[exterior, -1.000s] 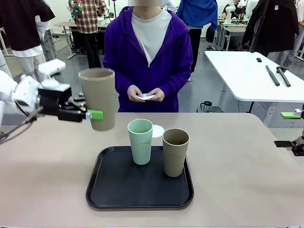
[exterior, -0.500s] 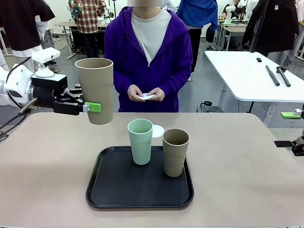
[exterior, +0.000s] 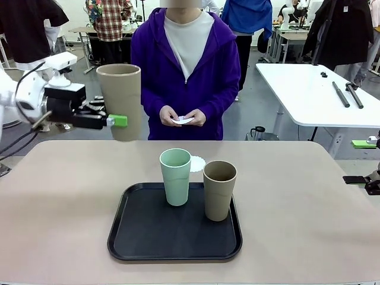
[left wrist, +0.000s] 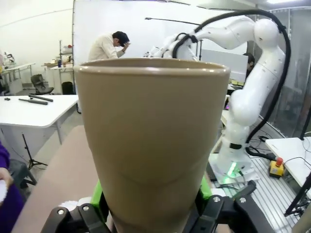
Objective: Place coasters on the table and set cups on them.
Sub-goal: Pick up one Reusable plastic cup and place it on a coaster set by the human.
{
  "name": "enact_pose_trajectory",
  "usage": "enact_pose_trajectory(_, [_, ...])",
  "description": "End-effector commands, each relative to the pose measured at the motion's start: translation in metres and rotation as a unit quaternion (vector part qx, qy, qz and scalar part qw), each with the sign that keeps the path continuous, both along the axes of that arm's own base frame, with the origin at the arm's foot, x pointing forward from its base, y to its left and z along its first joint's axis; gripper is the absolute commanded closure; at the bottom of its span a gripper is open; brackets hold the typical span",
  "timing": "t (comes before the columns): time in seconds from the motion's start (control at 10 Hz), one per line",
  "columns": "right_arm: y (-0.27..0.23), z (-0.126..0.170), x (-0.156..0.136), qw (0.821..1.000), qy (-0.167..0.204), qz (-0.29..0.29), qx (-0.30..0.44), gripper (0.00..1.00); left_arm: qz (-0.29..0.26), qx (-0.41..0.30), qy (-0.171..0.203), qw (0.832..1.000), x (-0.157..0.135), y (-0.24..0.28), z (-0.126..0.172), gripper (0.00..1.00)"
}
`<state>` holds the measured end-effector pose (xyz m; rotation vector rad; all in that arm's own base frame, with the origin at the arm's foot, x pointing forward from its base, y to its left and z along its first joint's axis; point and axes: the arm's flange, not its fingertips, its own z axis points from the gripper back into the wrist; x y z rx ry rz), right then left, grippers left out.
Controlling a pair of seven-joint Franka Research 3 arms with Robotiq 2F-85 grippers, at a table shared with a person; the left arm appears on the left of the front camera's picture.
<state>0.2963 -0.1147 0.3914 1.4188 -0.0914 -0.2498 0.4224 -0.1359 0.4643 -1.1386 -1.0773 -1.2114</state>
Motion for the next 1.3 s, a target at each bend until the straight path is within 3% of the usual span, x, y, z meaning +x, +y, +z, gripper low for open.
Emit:
enact_pose_trajectory(0.0, [0.000,0.000,0.000,1.000,0.006,-0.002,0.001,0.00,0.008,-0.018,-0.001,1.000,0.066,-0.008,0.007,0.16])
enact_pose_trajectory(0.2, [0.000,0.000,0.000,1.000,0.006,-0.002,0.001,0.00,-0.005,-0.027,-0.004,1.000,0.118,-0.026,-0.001,0.16])
enact_pose_trajectory(0.6, [0.000,0.000,0.000,1.000,0.006,-0.002,0.001,0.00,-0.027,-0.016,0.008,0.999,0.189,-0.073,-0.054,0.16])
enact_pose_trajectory(0.8, [0.000,0.000,0.000,1.000,0.006,-0.002,0.001,0.00,-0.039,-0.011,0.014,0.999,0.208,-0.104,-0.078,0.16])
enact_pose_trajectory(1.2, [0.000,0.000,0.000,1.000,0.006,-0.002,0.001,0.00,-0.085,0.005,0.017,0.996,0.218,-0.157,-0.113,0.16])
